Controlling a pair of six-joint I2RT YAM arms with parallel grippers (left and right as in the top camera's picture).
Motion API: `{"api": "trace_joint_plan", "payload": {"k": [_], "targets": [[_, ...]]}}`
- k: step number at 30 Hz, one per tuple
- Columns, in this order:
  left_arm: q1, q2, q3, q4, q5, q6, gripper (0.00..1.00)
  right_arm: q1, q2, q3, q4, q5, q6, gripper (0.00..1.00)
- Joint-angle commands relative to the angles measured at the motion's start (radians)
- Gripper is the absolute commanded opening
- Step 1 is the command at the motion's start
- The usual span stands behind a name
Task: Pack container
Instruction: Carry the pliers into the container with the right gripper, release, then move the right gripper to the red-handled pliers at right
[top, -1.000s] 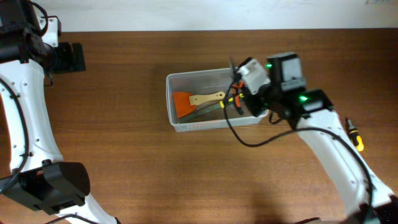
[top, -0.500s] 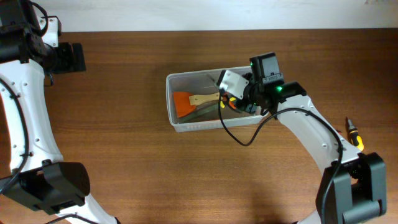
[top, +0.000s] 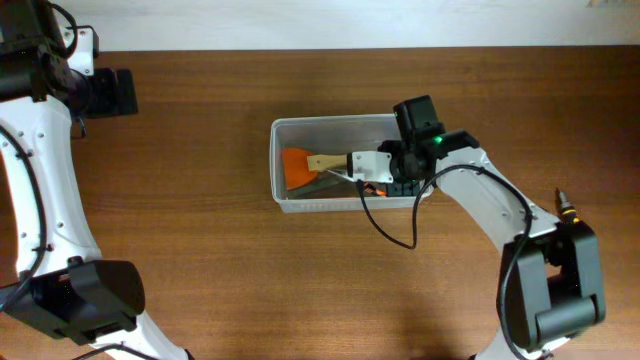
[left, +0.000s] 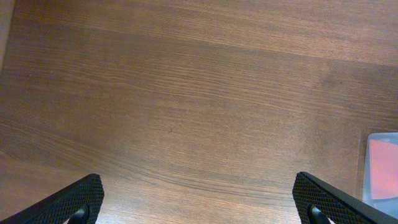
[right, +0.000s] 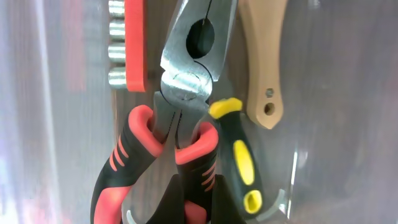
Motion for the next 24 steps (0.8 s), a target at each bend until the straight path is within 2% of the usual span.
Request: {"api": "trace_joint_plan", "payload": {"k": [1,3,4,5,6,11,15,17,21,24], "targets": [[0.003,0.003,-0.002,-0.001,0.011,-0.013,0.99,-0.005,0.028,0.015,0.006,0.024,-0.036,0.04],[0.003,0.003,-0.002,-0.001,0.011,-0.013,0.99,-0.005,0.030,0.015,0.008,0.068,-0.036,0.05],[0.003,0.003,-0.002,-0.001,0.011,-0.013,0.99,-0.005,0.029,0.015,0.013,0.090,-0.035,0.11],[0.003,0.003,-0.002,-0.001,0.011,-0.013,0.99,-0.005,0.027,0.015,0.021,0.109,-0.025,0.35],[0.003,0.003,-0.002,-0.001,0.011,-0.013,0.99,-0.005,0.022,0.016,0.031,0.116,0.000,0.99],[0.003,0.003,-0.002,-0.001,0.011,-0.013,0.99,-0.005,-0.032,0.078,0.051,0.123,0.199,0.99],[0.003,0.003,-0.002,-0.001,0.011,-0.013,0.99,-0.005,-0.085,0.163,0.028,0.123,0.419,0.99],[0.003,0.003,-0.002,-0.001,0.011,-0.013,0.99,-0.011,-0.114,0.214,-0.001,0.138,0.600,0.99],[0.003,0.003,-0.002,-0.001,0.011,-0.013,0.99,-0.063,-0.156,0.303,-0.084,0.287,1.098,0.99],[0.003,0.003,-0.002,-0.001,0.011,-0.013,0.99,-0.164,-0.160,0.348,-0.173,0.292,1.311,0.99]]}}
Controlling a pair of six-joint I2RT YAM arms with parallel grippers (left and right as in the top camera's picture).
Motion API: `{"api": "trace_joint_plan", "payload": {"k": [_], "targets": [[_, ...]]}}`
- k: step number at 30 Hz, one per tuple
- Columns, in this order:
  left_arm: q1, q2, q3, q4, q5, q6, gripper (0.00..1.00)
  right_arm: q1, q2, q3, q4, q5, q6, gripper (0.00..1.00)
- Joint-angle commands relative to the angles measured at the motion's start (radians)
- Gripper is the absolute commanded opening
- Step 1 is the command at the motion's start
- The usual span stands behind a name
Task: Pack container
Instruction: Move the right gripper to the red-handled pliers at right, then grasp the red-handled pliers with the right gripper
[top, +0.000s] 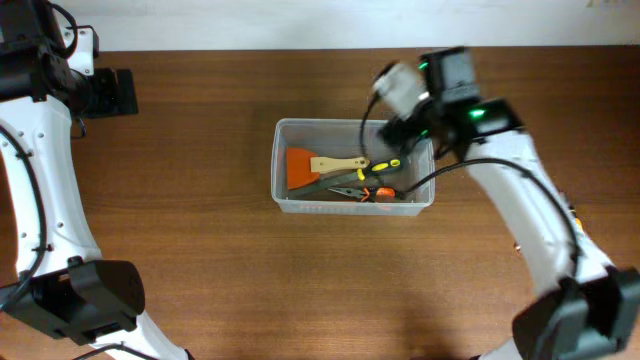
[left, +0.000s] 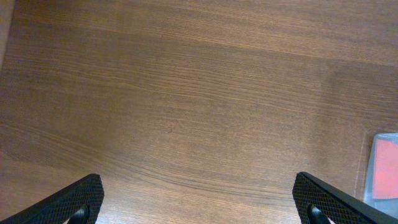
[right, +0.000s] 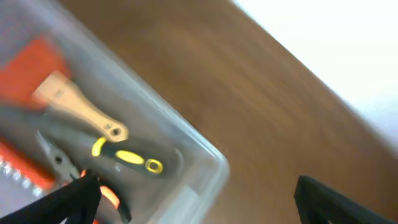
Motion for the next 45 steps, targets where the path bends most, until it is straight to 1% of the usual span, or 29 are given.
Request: {"api": "trace_joint_plan", "payload": {"k": [1,2,6,8,9,12,14,17,21,30,39,45], "targets": [[0.003,0.003,-0.002,-0.001,0.011,-0.013,0.99,-0.135,-0.021,0.034,-0.065,0.063,0.455,0.99],[0.003,0.003,-0.002,-0.001,0.011,-0.013,0.99,-0.171,-0.020,0.033,-0.087,0.060,0.502,1.00],[0.003,0.003,-0.002,-0.001,0.011,-0.013,0.99,-0.358,-0.013,-0.008,-0.222,0.060,0.784,1.00],[0.003,0.003,-0.002,-0.001,0.011,-0.013,0.99,-0.444,-0.013,-0.056,-0.293,0.059,0.930,1.00],[0.003,0.003,-0.002,-0.001,0.011,-0.013,0.99,-0.476,-0.013,-0.085,-0.309,0.051,0.962,1.00],[0.003,0.003,-0.002,-0.001,0.011,-0.013,0.99,-0.544,-0.013,-0.193,-0.298,0.010,0.968,1.00],[0.003,0.003,-0.002,-0.001,0.011,-0.013,0.99,-0.569,-0.013,-0.274,-0.275,0.008,1.010,1.00],[0.003,0.003,-0.002,-0.001,0.011,-0.013,0.99,-0.580,-0.013,-0.402,-0.172,0.006,1.036,0.99],[0.003,0.003,-0.002,-0.001,0.011,-0.013,0.99,-0.581,-0.013,-0.499,-0.081,0.023,1.036,0.97],[0.003,0.003,-0.002,-0.001,0.011,-0.013,0.99,-0.636,-0.003,-0.517,0.006,0.037,1.036,0.97],[0.003,0.003,-0.002,-0.001,0.011,-0.013,0.99,-0.710,0.073,-0.517,0.092,-0.004,1.032,0.96],[0.003,0.003,-0.002,-0.001,0.011,-0.013,0.99,-0.708,0.130,-0.517,0.168,-0.066,0.994,0.91]]}}
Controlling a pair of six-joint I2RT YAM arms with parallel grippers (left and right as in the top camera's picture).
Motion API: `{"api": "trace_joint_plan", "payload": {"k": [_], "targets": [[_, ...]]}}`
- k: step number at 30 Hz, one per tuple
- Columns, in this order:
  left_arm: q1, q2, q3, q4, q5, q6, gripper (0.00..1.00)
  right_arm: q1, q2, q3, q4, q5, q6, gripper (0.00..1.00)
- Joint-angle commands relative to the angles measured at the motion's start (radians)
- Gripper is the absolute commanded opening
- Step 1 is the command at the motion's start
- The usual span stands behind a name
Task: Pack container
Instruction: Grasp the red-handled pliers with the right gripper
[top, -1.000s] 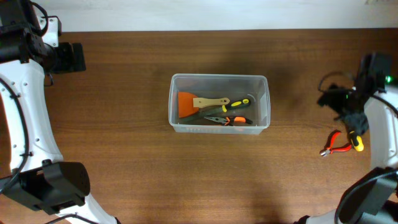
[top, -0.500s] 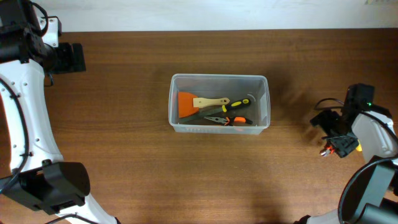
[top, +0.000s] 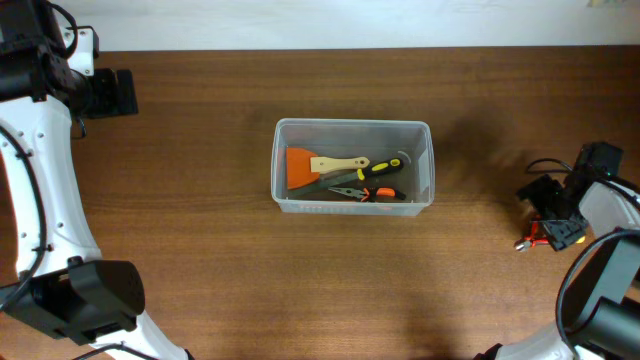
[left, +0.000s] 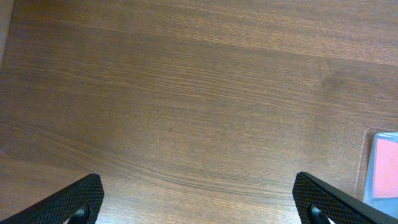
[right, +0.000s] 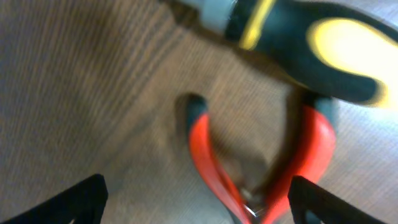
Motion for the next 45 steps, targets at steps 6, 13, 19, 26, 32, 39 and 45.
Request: {"api": "trace_joint_plan", "payload": {"k": [6,13,19,26,32,39,45], "targets": [[0.003,0.003,-0.002,0.002,0.011,-0.013,0.99,0.000,0.057,-0.002,0.048,-0.049,-0.061,0.82],[0.003,0.003,-0.002,0.002,0.011,-0.013,0.99,-0.001,0.074,-0.002,-0.037,-0.045,-0.057,0.75],[0.003,0.003,-0.002,0.002,0.011,-0.013,0.99,-0.001,0.074,-0.002,-0.073,-0.042,-0.056,0.59],[0.003,0.003,-0.002,0.002,0.011,-0.013,0.99,-0.001,0.074,-0.002,-0.061,0.096,-0.035,0.55],[0.003,0.003,-0.002,0.002,0.011,-0.013,0.99,-0.001,0.074,-0.002,-0.035,0.113,-0.172,0.64],[0.003,0.003,-0.002,0.002,0.011,-0.013,0.99,-0.001,0.074,-0.003,-0.047,0.111,-0.200,0.57],[0.003,0.003,-0.002,0.002,0.011,-0.013,0.99,-0.001,0.074,-0.003,-0.072,0.101,-0.200,0.44]]}}
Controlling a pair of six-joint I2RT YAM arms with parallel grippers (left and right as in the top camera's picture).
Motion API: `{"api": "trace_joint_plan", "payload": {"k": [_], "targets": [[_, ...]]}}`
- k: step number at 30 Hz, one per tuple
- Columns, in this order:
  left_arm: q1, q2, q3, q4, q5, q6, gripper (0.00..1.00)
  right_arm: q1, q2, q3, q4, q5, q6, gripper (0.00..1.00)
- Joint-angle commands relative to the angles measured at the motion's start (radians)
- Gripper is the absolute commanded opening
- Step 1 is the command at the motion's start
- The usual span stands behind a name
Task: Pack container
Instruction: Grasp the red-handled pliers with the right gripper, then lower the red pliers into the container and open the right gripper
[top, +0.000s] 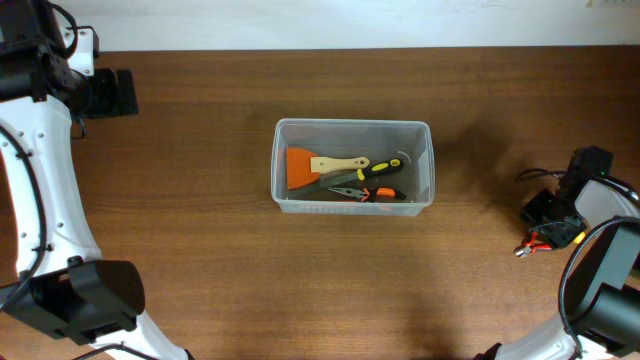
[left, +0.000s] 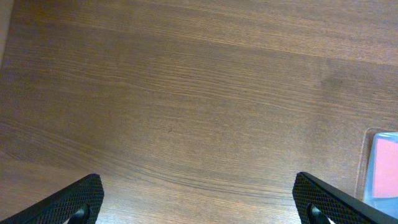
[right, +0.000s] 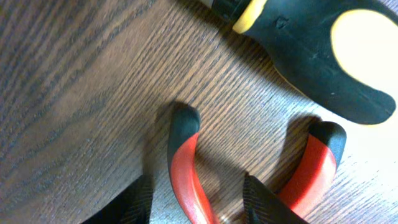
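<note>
A clear plastic container (top: 352, 123) stands mid-table holding an orange scraper (top: 300, 165), pliers (top: 350, 191) and a yellow-black screwdriver (top: 385, 168). At the far right, red-handled cutters (right: 186, 168) lie on the wood beside another yellow-black tool handle (right: 323, 50). My right gripper (right: 199, 205) is low over the cutters and open, its fingers (right: 134, 202) straddling the left red handle with a gap on each side. Far from all this, at the table's back left, my left gripper (left: 199, 211) hangs wide open over bare wood.
A corner of the container (left: 379, 174) shows at the right edge of the left wrist view. A black cable (top: 540, 172) loops near the right arm. The table's right edge lies close beyond the cutters (top: 540, 240).
My right gripper's fingers have come much closer together and now stand on either side of the cutters' left red handle. The left arm and the container have not moved.
My right gripper was low inside the container over the pliers and screwdriver. Then it was above the container's right end. Then it stood wide open over red cutters at the far right, and now its fingers bracket one handle. The left arm stayed put.
</note>
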Motion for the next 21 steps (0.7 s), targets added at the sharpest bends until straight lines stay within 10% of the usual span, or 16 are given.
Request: {"api": "trace_joint_plan", "payload": {"k": [1,12,21], "targets": [[0.003,0.003,-0.002,0.002,0.011,-0.013,0.99,-0.002,0.019,-0.007,-0.019,0.019,-0.010,0.44],[0.003,0.003,-0.002,0.002,0.011,-0.013,0.99,-0.002,0.015,0.018,-0.013,-0.011,-0.002,0.05],[0.003,0.003,-0.002,0.002,0.011,-0.013,0.99,0.022,-0.065,0.227,-0.142,-0.175,-0.084,0.04]]}}
